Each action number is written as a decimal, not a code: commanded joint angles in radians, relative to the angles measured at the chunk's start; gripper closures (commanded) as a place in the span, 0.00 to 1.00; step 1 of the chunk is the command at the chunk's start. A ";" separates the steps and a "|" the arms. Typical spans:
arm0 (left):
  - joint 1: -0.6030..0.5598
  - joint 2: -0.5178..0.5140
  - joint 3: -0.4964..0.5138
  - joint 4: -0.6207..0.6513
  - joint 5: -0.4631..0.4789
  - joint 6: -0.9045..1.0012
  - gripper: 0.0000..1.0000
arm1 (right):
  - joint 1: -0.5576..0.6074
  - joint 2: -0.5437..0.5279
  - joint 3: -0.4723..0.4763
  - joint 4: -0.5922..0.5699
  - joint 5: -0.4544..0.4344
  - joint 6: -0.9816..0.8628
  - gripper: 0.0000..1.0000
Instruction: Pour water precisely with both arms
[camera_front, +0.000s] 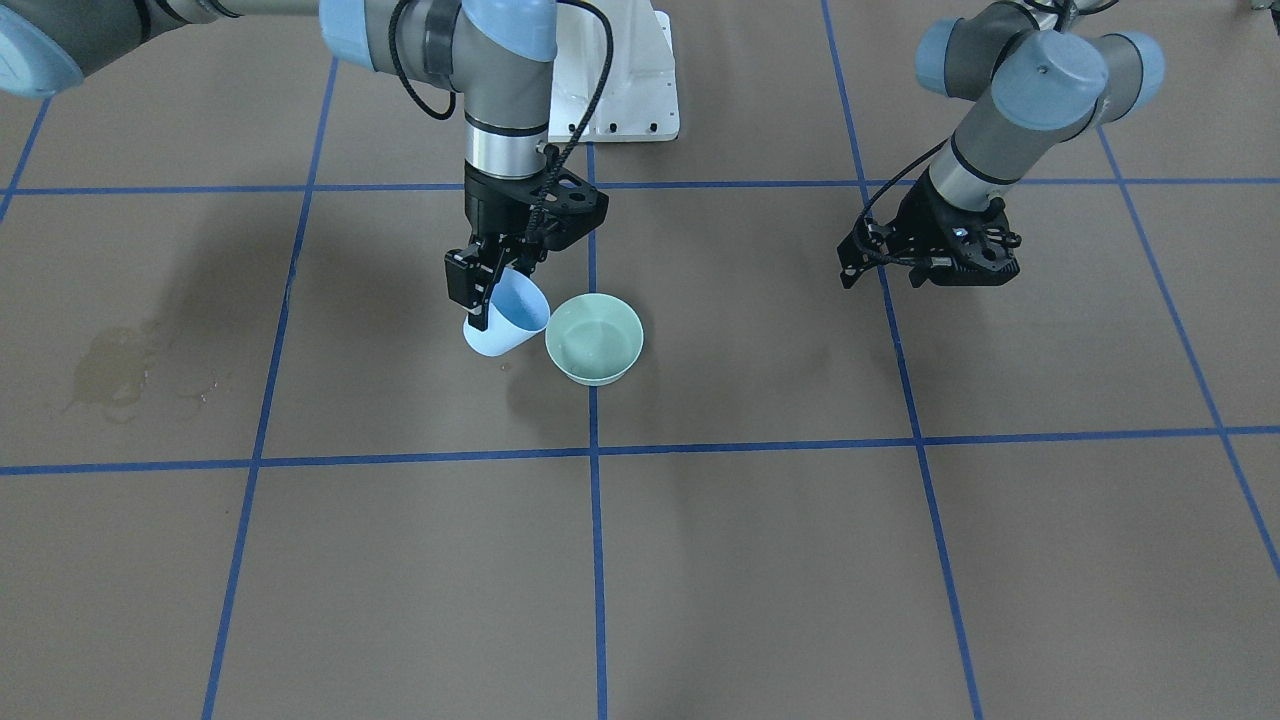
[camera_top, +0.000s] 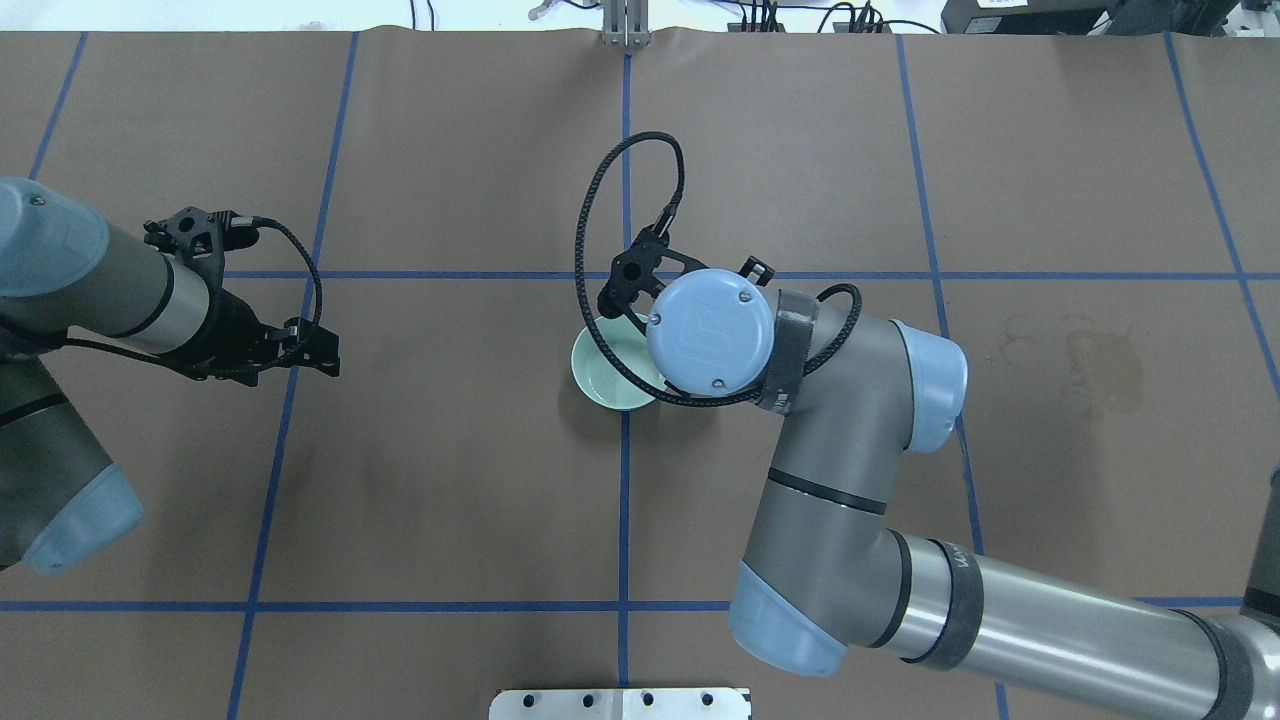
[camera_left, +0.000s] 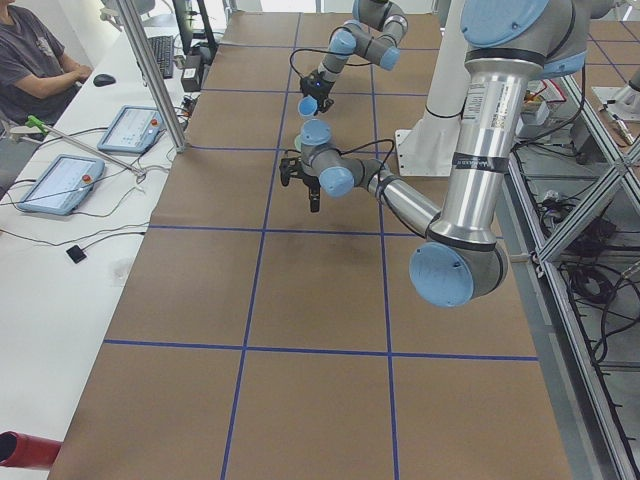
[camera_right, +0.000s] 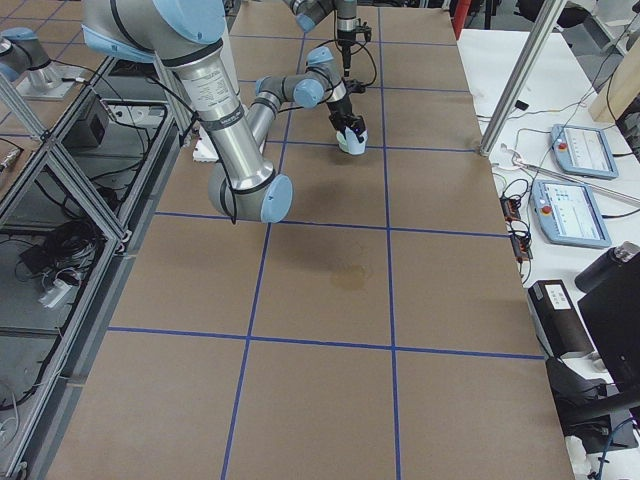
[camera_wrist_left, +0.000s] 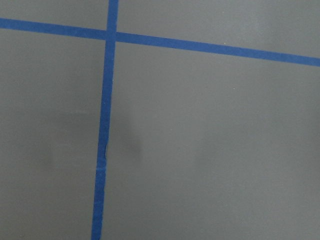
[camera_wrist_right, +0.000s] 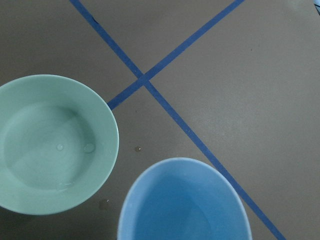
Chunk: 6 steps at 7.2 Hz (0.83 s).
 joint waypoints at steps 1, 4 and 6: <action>-0.002 0.000 0.012 -0.001 0.000 0.005 0.01 | 0.000 0.083 -0.100 -0.060 0.001 -0.095 1.00; -0.002 -0.006 0.029 0.000 0.000 0.003 0.01 | -0.002 0.195 -0.190 -0.208 -0.005 -0.253 1.00; -0.005 -0.011 0.044 0.000 0.000 0.005 0.01 | -0.002 0.296 -0.350 -0.216 -0.005 -0.299 1.00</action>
